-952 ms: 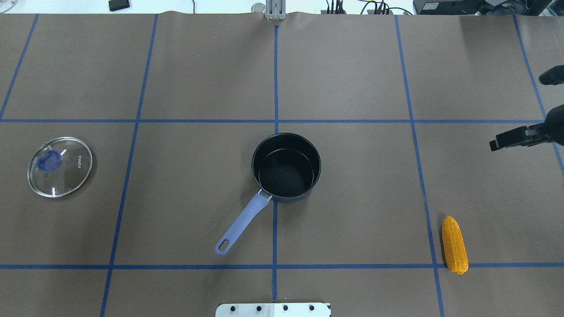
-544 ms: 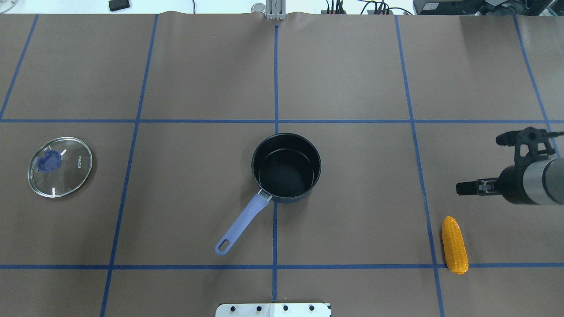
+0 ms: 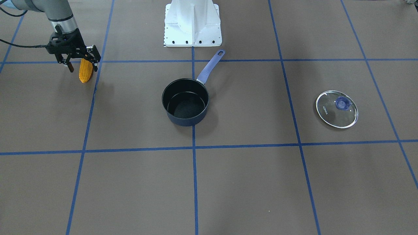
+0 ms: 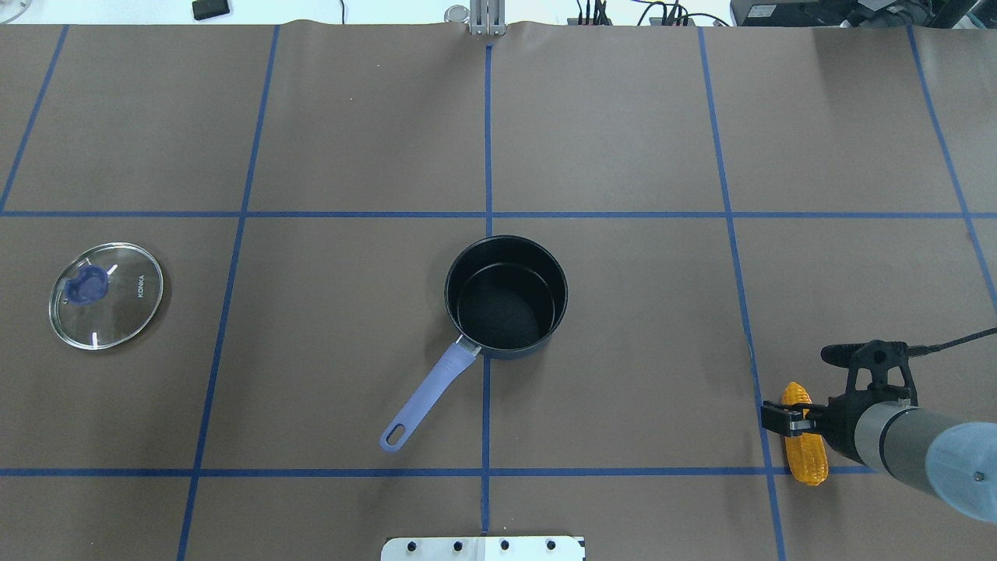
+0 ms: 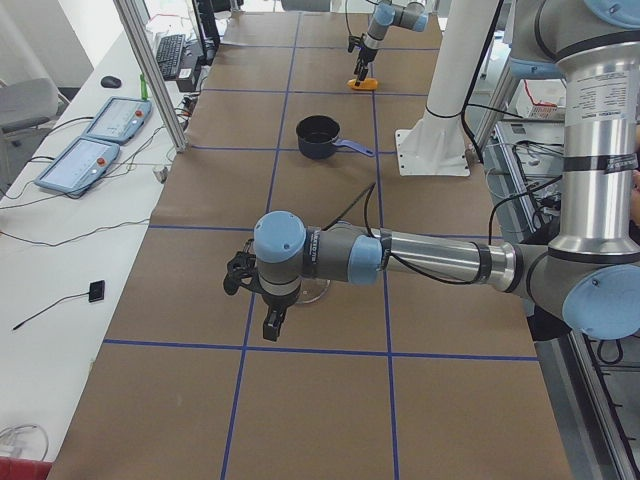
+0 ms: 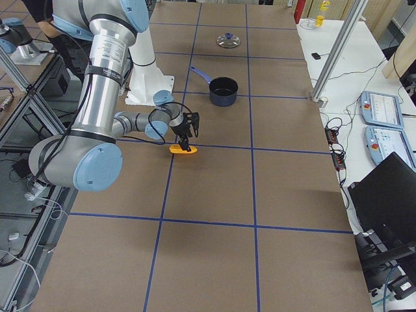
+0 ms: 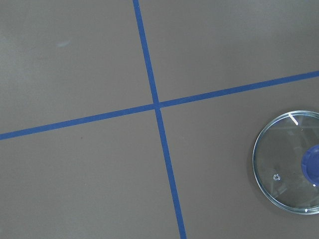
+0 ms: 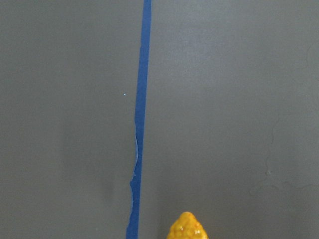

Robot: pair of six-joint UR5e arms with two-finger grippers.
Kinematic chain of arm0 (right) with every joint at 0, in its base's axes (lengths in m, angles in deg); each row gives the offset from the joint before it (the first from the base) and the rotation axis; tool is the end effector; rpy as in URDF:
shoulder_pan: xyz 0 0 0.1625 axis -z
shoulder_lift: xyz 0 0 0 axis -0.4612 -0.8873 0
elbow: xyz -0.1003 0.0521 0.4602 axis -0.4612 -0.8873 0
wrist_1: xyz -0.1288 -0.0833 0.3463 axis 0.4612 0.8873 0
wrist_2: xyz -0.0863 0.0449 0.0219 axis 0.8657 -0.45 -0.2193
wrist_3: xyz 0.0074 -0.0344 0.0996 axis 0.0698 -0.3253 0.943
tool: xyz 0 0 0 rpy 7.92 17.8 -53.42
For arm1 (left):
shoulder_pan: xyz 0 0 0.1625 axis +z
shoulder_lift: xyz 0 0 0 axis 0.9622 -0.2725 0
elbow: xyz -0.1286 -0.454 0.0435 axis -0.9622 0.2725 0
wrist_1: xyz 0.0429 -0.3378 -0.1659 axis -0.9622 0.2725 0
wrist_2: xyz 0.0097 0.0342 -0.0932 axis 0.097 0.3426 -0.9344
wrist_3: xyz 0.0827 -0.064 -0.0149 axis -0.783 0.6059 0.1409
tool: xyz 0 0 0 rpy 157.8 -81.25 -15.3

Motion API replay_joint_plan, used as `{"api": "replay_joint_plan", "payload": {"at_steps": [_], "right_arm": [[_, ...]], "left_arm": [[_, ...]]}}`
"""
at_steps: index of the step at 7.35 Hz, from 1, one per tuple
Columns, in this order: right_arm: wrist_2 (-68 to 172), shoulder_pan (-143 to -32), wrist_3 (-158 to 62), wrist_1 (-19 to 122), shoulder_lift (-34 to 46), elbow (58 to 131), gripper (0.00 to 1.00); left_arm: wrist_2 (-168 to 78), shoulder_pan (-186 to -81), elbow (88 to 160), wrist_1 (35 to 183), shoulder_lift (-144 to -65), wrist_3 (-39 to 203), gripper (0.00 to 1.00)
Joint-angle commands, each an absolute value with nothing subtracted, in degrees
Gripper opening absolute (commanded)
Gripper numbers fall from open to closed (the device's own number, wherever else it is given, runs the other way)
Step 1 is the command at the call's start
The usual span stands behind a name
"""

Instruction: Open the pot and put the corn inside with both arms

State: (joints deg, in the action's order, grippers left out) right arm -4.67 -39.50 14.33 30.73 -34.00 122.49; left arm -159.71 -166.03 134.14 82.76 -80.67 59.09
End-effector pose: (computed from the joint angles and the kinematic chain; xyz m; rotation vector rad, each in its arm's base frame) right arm -0.2896 -0.2172 0.5433 0.3232 -0.7350 0.0836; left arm -0.0705 -0.4239 0.6532 0.1818 0.7969 0.1537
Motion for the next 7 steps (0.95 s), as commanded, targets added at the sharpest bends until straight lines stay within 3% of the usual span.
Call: {"api": "replay_joint_plan", "payload": {"at_steps": [1, 2, 3, 4, 5, 7], "right_arm": [[-2.73, -35.73, 15.69, 30.69, -35.67, 122.11, 0.67], [-2.56, -34.94, 15.69, 30.69, -36.55, 122.11, 0.62], [-2.56, -34.76, 15.69, 30.69, -36.56, 122.02, 0.48], [-2.56, -34.76, 15.52, 30.69, -36.56, 122.02, 0.16], [-2.64, -35.28, 15.26, 30.61, -36.47, 122.54, 0.00], [-7.87, -42.45, 10.37, 30.69, -35.16, 125.95, 0.00]], "left_arm": [[-159.71, -165.95, 134.23, 82.79, -80.69, 58.95, 0.99], [-159.71, -165.95, 134.23, 82.79, -80.69, 58.94, 0.99], [-159.80, -165.86, 134.32, 82.79, -80.69, 58.86, 0.99], [-159.80, -165.86, 134.32, 82.79, -80.69, 58.77, 0.99], [-159.80, -165.86, 134.32, 82.79, -80.69, 58.77, 0.99], [-159.80, -165.95, 134.32, 82.79, -80.25, 58.77, 0.99]]}}
